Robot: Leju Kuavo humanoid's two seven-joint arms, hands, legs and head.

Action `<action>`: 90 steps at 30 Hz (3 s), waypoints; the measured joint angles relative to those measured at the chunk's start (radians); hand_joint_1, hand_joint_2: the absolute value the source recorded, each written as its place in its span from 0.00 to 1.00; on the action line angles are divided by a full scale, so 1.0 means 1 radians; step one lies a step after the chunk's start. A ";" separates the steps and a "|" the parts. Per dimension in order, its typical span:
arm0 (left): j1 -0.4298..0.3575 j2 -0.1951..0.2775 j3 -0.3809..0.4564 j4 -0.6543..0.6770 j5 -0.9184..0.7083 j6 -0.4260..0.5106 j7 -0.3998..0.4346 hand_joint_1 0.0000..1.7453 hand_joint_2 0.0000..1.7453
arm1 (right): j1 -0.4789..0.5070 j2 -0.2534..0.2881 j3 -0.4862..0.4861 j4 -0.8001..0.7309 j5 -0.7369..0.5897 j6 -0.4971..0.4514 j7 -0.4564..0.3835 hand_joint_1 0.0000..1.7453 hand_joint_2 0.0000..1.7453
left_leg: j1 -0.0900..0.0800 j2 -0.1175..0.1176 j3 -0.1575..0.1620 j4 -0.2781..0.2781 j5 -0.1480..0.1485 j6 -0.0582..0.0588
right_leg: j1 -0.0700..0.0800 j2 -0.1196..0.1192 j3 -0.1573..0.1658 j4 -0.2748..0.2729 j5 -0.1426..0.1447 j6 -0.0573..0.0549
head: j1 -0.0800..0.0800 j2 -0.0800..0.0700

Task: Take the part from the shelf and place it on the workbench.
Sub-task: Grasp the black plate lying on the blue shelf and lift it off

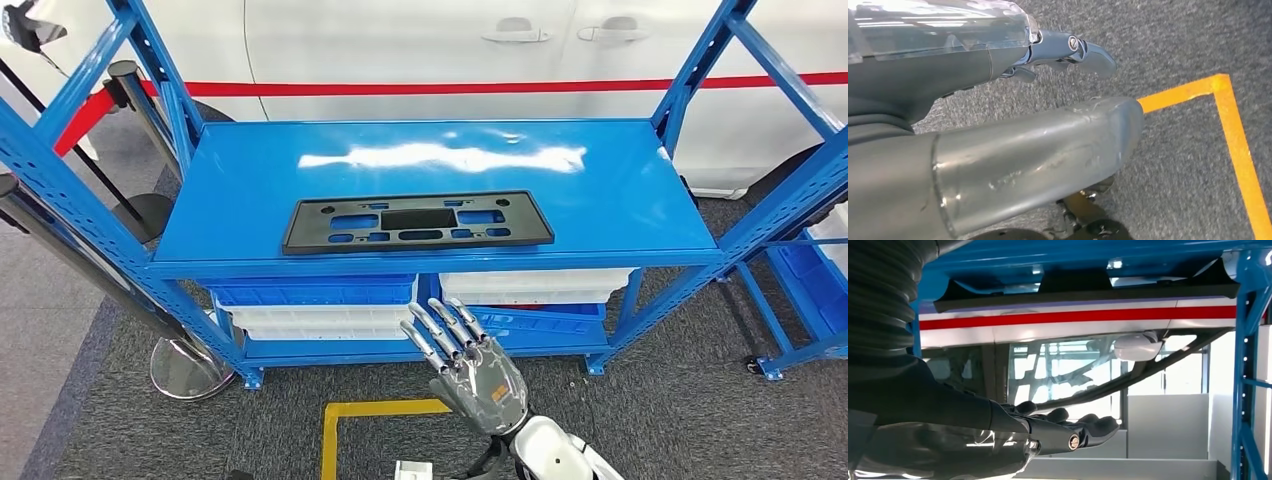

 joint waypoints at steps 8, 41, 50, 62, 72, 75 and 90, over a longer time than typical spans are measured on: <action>-0.004 -0.007 0.004 0.001 -0.021 -0.057 -0.018 0.00 0.00 | -0.022 0.114 -0.005 0.149 0.139 -0.060 0.064 0.00 1.00 | -0.004 0.000 0.009 -0.005 -0.008 -0.029 | 0.021 0.003 0.126 -0.280 0.116 -0.049 | 0.000 0.000; -0.001 0.014 0.027 0.010 -0.071 -0.077 -0.025 0.00 0.00 | 0.024 0.158 -0.094 0.238 0.136 -0.074 0.040 0.00 1.00 | -0.002 0.004 0.107 0.029 -0.083 -0.033 | 0.033 0.007 0.107 -0.301 0.154 -0.079 | 0.001 0.000; 0.008 0.024 0.032 0.011 -0.078 -0.077 -0.025 0.00 0.00 | 0.038 0.162 -0.103 0.239 0.113 -0.075 0.032 0.00 1.00 | 0.006 0.009 -0.058 0.048 0.001 -0.055 | 0.023 0.011 0.237 -0.300 0.046 -0.059 | -0.009 0.000; 0.004 0.023 0.043 0.012 -0.088 -0.077 -0.029 0.00 0.00 | 0.040 0.169 -0.107 0.238 0.099 -0.077 0.026 0.00 1.00 | 0.005 0.001 0.060 -0.024 -0.024 -0.002 | 0.010 0.008 0.017 -0.028 -0.039 -0.007 | 0.003 0.000; -0.002 0.018 0.048 0.015 -0.098 -0.073 -0.036 0.00 0.00 | 0.025 0.182 -0.109 0.241 0.092 -0.059 0.023 0.73 1.00 | 0.005 0.001 0.099 0.040 -0.108 -0.054 | 0.017 0.010 0.063 -0.276 0.175 -0.063 | 0.004 0.000; -0.005 0.016 0.048 0.015 -0.112 -0.076 -0.039 0.00 0.00 | -0.003 0.195 -0.104 0.246 0.085 -0.006 0.024 1.00 1.00 | 0.007 0.003 -0.006 0.218 -0.192 -0.059 | 0.020 0.009 0.071 -0.277 0.165 -0.075 | 0.002 0.000; -0.003 0.009 0.051 0.015 -0.144 -0.078 -0.043 0.00 0.00 | -0.090 0.216 -0.057 0.275 0.112 0.171 0.075 1.00 1.00 | 0.008 0.007 0.034 -0.021 -0.009 -0.008 | 0.018 0.009 -0.009 -0.053 0.028 -0.016 | 0.013 0.000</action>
